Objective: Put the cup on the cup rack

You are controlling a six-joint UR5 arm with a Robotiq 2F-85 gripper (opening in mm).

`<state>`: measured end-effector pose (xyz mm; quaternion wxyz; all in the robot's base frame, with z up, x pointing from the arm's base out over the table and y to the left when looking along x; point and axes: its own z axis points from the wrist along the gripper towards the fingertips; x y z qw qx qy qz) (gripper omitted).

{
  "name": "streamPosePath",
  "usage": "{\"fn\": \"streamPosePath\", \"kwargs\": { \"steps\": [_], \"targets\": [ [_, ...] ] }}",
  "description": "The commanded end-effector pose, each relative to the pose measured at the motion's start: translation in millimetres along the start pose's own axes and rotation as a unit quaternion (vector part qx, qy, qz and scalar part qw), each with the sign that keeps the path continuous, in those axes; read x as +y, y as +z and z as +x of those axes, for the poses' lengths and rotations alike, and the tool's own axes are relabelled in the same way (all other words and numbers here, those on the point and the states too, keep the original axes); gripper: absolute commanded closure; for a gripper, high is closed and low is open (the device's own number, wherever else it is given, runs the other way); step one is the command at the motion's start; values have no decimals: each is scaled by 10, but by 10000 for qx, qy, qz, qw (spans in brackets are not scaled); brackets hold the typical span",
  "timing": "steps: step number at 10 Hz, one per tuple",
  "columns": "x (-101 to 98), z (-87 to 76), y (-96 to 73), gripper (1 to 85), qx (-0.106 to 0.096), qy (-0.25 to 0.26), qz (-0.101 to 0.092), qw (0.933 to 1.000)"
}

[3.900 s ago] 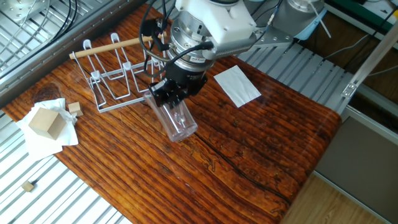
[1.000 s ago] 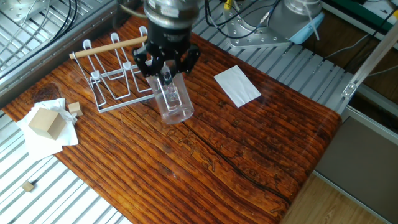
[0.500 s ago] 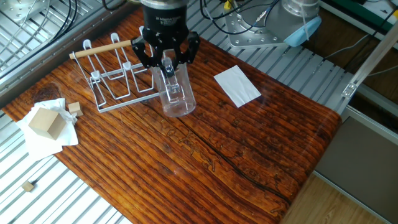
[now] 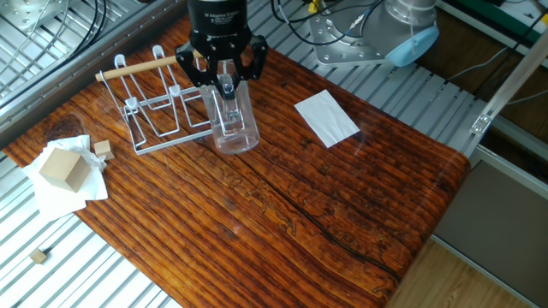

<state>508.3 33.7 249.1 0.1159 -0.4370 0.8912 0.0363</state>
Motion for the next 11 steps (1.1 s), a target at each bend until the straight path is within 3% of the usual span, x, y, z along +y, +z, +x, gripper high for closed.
{"fn": "streamPosePath", "kwargs": {
  "steps": [1,11],
  "targets": [
    [-48,125,35,847,-136,-69,-27,9999],
    [-122,304,135,847,-137,-149,77,9998]
  ]
}}
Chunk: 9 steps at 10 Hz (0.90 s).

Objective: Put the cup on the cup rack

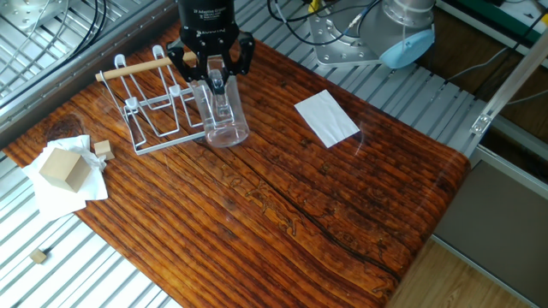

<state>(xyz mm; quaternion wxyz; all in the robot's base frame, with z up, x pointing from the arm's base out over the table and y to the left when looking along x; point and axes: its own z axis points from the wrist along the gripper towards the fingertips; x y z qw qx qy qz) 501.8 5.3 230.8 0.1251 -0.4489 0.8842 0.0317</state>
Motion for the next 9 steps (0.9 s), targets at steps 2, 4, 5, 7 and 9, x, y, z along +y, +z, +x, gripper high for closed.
{"fn": "streamPosePath", "kwargs": {
  "steps": [2,4,5,7,9],
  "targets": [
    [5,-25,44,847,-84,20,32,10000],
    [6,-3,54,847,-95,22,34,9999],
    [5,43,56,847,-63,-6,29,10000],
    [-17,133,40,847,-12,-38,36,10000],
    [-39,236,-28,847,68,-64,26,10000]
  ]
}}
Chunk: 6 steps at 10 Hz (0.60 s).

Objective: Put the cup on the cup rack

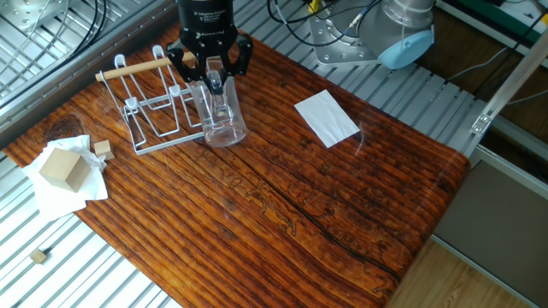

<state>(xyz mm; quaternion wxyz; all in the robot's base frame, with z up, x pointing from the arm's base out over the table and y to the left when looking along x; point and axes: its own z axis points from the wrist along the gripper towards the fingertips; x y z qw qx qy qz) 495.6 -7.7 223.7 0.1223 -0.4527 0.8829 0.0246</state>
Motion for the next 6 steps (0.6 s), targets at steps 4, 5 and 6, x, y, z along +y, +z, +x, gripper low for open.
{"fn": "streamPosePath", "kwargs": {
  "steps": [4,5,6],
  "targets": [
    [-22,100,-84,847,11,-2,-19,10000],
    [-20,111,-93,847,29,16,-6,10000],
    [-17,132,-105,847,64,25,10,10000]
  ]
}}
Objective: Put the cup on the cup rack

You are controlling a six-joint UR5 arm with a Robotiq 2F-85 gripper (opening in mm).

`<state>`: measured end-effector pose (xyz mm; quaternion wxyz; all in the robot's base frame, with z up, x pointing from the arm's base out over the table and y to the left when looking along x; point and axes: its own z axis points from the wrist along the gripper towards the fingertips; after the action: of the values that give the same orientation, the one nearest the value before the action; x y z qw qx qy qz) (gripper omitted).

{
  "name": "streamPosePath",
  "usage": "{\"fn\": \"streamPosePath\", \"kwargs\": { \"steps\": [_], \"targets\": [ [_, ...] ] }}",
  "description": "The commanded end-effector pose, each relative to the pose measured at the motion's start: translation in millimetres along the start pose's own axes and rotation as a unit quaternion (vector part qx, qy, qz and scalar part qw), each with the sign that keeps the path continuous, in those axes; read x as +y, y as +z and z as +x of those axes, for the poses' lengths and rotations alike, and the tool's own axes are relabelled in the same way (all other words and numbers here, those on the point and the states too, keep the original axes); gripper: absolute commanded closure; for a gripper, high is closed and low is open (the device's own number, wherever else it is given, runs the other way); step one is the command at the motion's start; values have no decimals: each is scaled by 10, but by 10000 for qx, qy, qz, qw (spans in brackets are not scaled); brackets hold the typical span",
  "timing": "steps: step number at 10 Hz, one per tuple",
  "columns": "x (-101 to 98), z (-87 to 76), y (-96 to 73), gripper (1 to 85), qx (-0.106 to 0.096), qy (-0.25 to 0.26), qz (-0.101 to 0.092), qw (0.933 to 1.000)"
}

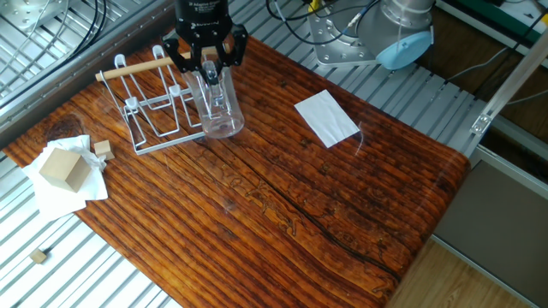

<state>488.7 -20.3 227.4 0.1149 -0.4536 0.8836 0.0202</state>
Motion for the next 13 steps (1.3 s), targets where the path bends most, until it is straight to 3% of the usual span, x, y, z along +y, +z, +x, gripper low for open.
{"fn": "streamPosePath", "kwargs": {
  "steps": [1,6,13],
  "targets": [
    [3,30,-51,847,13,34,21,10000],
    [-1,216,-151,847,186,-31,-28,9998],
    [-35,396,-182,847,212,-167,-13,9996]
  ]
}}
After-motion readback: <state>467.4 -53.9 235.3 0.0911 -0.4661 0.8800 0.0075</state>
